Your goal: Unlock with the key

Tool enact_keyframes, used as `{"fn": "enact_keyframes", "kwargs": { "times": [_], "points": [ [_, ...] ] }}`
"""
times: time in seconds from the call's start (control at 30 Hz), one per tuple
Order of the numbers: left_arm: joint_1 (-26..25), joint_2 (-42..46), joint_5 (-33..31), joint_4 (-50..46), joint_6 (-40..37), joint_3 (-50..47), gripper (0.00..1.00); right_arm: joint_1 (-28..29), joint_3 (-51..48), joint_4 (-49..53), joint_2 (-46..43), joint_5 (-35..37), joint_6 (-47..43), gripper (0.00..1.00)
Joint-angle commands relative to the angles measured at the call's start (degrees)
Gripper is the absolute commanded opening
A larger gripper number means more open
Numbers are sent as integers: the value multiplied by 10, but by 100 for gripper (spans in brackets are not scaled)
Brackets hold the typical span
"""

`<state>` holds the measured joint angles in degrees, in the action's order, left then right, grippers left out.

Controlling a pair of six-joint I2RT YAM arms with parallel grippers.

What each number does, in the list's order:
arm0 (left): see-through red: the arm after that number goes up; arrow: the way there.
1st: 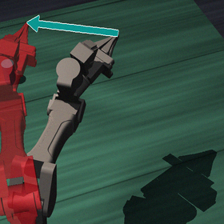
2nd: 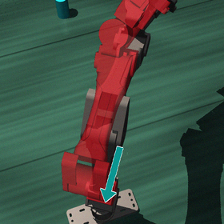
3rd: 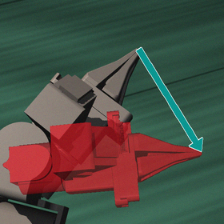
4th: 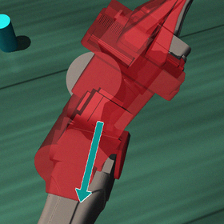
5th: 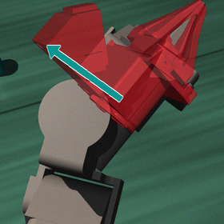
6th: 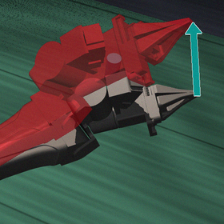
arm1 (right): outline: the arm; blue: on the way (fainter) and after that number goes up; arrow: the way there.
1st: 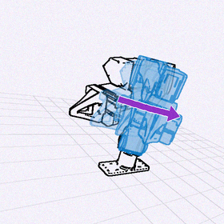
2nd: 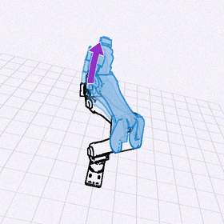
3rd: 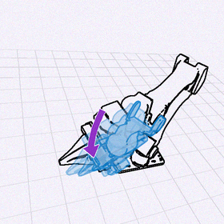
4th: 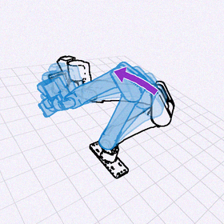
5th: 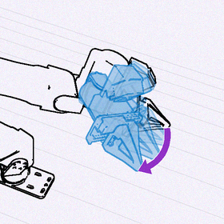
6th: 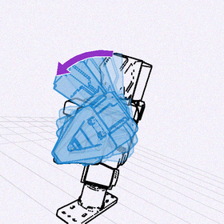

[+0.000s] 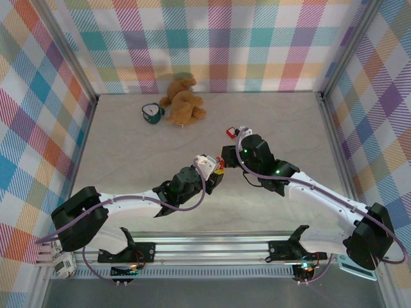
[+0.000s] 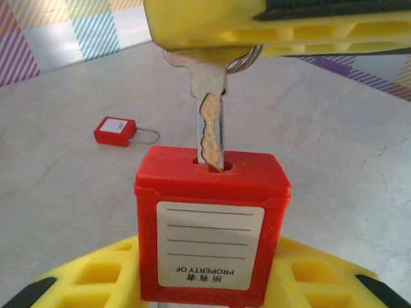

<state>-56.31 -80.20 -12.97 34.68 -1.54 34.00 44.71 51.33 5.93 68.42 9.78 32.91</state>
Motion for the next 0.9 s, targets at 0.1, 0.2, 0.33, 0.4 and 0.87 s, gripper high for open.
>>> {"fn": "enact_keyframes", "kwargs": {
  "times": [0.1, 0.2, 0.33, 0.4, 0.87],
  "points": [
    [6, 36, -5, 76, 9, 19, 17, 15, -12, 41, 24, -16, -43, 0],
    [11, 46, -5, 77, 8, 23, 17, 16, -12, 52, 24, -24, -52, 1],
    [13, 49, -6, 78, 3, 34, 16, 20, -11, 58, 36, -55, -52, 0],
    [14, 49, -10, 86, 1, 38, 16, 21, -13, 60, 45, -71, -55, 0],
    [45, 97, -16, 109, 19, 35, 15, -7, -52, 44, 42, -150, -25, 0]
  ]
}}
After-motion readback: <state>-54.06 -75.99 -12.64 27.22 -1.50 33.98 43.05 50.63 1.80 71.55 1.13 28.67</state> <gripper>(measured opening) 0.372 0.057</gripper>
